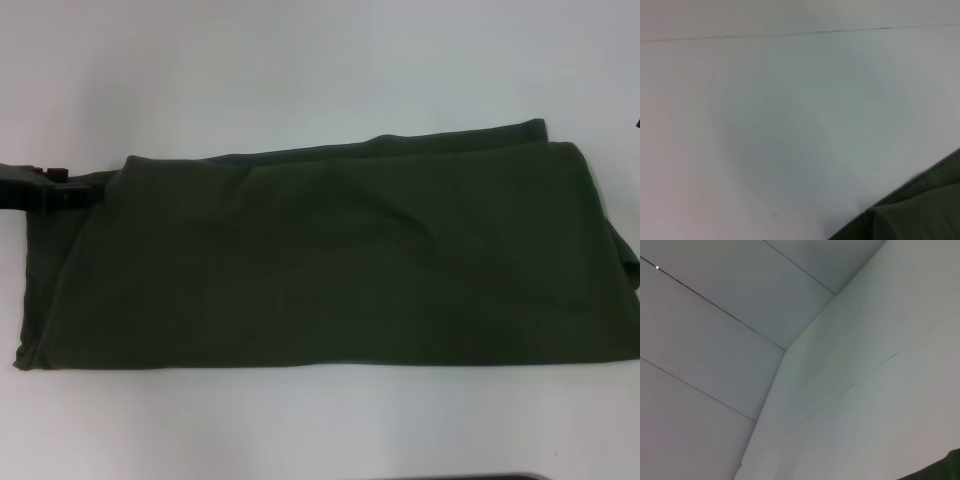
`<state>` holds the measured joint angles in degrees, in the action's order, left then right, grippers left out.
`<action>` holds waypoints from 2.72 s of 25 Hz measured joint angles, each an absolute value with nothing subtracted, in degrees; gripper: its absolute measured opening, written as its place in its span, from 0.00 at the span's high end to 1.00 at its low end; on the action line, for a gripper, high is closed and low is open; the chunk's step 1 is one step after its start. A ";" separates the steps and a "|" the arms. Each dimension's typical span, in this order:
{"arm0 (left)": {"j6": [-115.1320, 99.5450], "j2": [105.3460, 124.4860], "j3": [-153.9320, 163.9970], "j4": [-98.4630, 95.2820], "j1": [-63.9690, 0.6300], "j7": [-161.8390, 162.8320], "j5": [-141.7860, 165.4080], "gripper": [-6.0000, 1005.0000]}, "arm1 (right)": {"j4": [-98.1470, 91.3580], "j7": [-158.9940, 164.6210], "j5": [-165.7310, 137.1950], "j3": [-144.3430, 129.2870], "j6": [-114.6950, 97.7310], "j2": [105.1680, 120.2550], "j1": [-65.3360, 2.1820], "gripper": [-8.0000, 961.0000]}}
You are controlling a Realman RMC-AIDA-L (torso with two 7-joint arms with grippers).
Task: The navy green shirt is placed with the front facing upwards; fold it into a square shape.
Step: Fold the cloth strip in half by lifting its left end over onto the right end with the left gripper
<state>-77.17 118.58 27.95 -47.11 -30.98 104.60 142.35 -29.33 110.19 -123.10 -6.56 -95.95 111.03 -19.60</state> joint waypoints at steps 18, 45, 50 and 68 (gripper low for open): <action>-78.02 119.53 32.38 -47.38 -30.77 104.31 142.38 0.38 | -29.30 110.21 -123.04 -6.36 -95.94 110.99 -19.60 0.15; -84.18 120.92 33.07 -49.91 -31.13 101.81 141.84 0.38 | -29.44 110.21 -123.05 -6.10 -95.06 111.00 -19.73 0.15; -84.62 121.22 32.90 -51.51 -31.04 101.76 140.68 0.38 | -29.34 110.21 -123.05 -6.08 -94.79 111.00 -19.78 0.15; -79.96 121.76 32.76 -53.31 -30.83 102.66 140.66 0.38 | -29.11 110.30 -123.05 -6.06 -94.82 111.00 -20.15 0.16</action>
